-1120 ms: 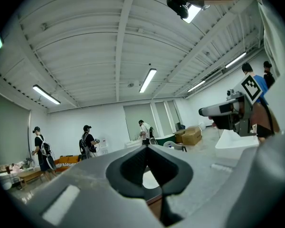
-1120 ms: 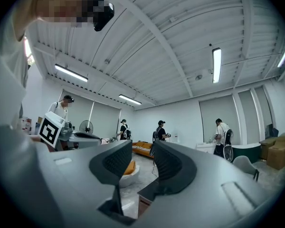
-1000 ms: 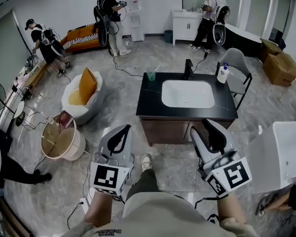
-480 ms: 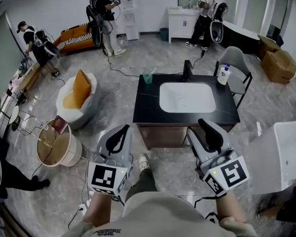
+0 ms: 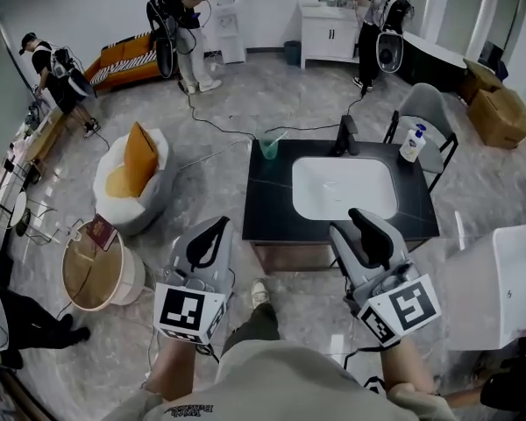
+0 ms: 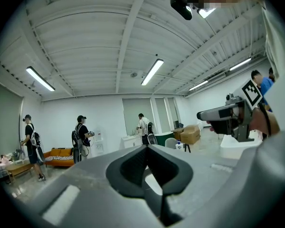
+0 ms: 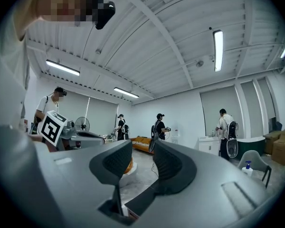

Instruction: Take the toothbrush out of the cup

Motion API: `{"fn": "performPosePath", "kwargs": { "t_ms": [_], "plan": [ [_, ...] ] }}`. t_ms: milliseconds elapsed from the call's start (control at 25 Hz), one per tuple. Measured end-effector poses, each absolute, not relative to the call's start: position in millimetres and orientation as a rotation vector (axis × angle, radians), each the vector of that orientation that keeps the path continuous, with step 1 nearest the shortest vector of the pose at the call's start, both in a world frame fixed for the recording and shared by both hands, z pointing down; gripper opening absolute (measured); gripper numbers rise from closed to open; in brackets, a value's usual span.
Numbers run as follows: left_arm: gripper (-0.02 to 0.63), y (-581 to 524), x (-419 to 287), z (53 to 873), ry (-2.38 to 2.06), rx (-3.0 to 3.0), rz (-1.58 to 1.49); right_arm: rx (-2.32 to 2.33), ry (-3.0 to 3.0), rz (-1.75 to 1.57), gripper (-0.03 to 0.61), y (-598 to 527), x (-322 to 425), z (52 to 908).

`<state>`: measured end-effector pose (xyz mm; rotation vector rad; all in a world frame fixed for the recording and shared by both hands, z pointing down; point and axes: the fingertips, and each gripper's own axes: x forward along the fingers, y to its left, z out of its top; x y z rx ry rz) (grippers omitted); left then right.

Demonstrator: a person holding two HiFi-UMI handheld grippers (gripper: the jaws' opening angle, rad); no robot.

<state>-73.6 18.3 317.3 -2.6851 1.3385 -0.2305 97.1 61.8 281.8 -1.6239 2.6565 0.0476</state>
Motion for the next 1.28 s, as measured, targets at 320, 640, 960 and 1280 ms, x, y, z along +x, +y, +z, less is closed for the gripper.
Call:
{"fn": "performPosePath", "kwargs": {
  "t_ms": [320, 640, 960, 1280],
  "plan": [
    [0.002, -86, -94, 313, 1.305, -2.733, -0.248, -1.654, 2.679, 0.036, 0.150, -46, 69, 274],
    [0.002, -184, -113, 311, 1.271, -2.757, -0.231, -1.726, 2.663, 0.025, 0.150, -142, 52, 272],
    [0.002, -246, -119, 321, 1.224, -2.776, -0.245, -1.774, 2.663, 0.010, 0.150, -205, 43, 280],
    [0.002, -278, -109, 328, 1.235, -2.776, -0.292, -1.766, 2.668, -0.034, 0.150, -240, 58, 289]
  ]
}}
